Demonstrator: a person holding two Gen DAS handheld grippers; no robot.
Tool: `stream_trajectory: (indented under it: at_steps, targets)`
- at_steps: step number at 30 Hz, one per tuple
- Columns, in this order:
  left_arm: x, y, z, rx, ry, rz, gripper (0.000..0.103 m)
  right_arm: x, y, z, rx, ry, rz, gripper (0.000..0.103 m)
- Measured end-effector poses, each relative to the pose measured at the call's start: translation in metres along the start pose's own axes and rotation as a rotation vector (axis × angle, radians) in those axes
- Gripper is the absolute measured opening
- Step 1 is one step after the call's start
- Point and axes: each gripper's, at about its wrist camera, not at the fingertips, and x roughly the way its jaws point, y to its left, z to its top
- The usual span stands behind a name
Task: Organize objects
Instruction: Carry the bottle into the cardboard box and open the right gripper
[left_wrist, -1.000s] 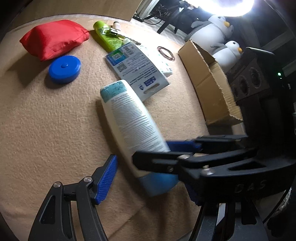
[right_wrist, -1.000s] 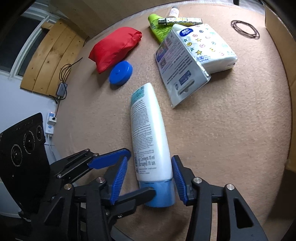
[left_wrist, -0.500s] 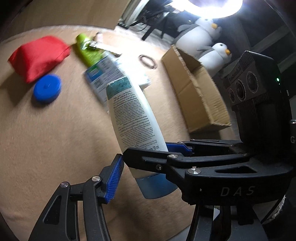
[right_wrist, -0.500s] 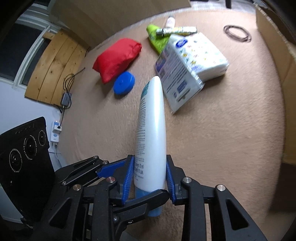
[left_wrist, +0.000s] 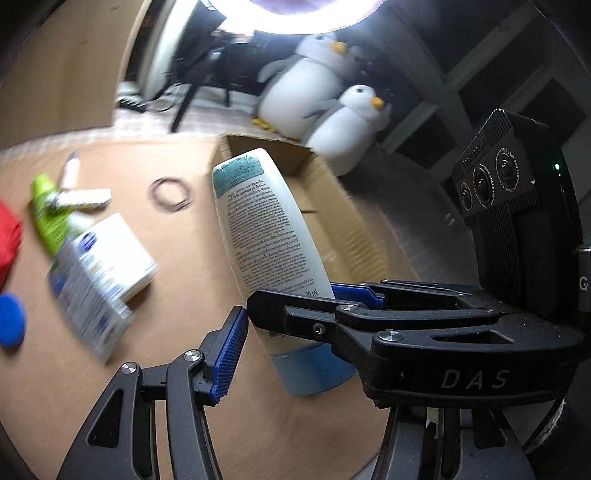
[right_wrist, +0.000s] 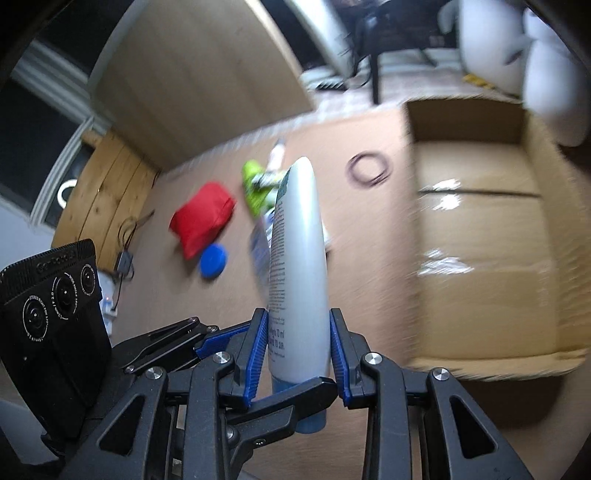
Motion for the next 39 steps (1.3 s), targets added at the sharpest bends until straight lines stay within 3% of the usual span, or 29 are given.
stream_trajectory:
  at_steps: [9,16,17,18,19,21,23,33,39]
  targets:
    - [0.051,-0.036,0.027,0.036,0.026,-0.026,0.057,-0.032,-0.059,0.025,0.062,-0.059,-0.072,0.030]
    - [0.070,-0.045,0.035,0.055,0.048,0.002,0.055,-0.037,-0.087,0.027,0.091,-0.072,-0.096,0.029]
    - [0.071,-0.046,0.035,0.059,0.046,0.018,0.056,-0.037,-0.088,0.027,0.087,-0.074,-0.105,0.029]
    - [0.071,-0.045,0.036,0.058,0.045,0.036,0.064,-0.037,-0.088,0.027,0.083,-0.077,-0.118,0.030]
    - [0.069,-0.044,0.036,0.054,0.043,0.040,0.073,-0.038,-0.089,0.028,0.082,-0.085,-0.138,0.031]
    - [0.066,-0.040,0.037,0.053,0.035,0.047,0.076,-0.041,-0.091,0.028,0.089,-0.099,-0.172,0.050]
    - [0.063,-0.037,0.036,0.063,0.033,0.067,0.076,-0.044,-0.093,0.027,0.099,-0.121,-0.183,0.059]
    - [0.018,0.002,0.025,0.023,-0.005,0.127,0.076,-0.046,-0.089,0.020,0.126,-0.142,-0.183,0.059]
    - [-0.014,0.061,0.023,-0.084,-0.032,0.219,0.076,-0.048,-0.068,0.006,0.092,-0.168,-0.198,0.059]
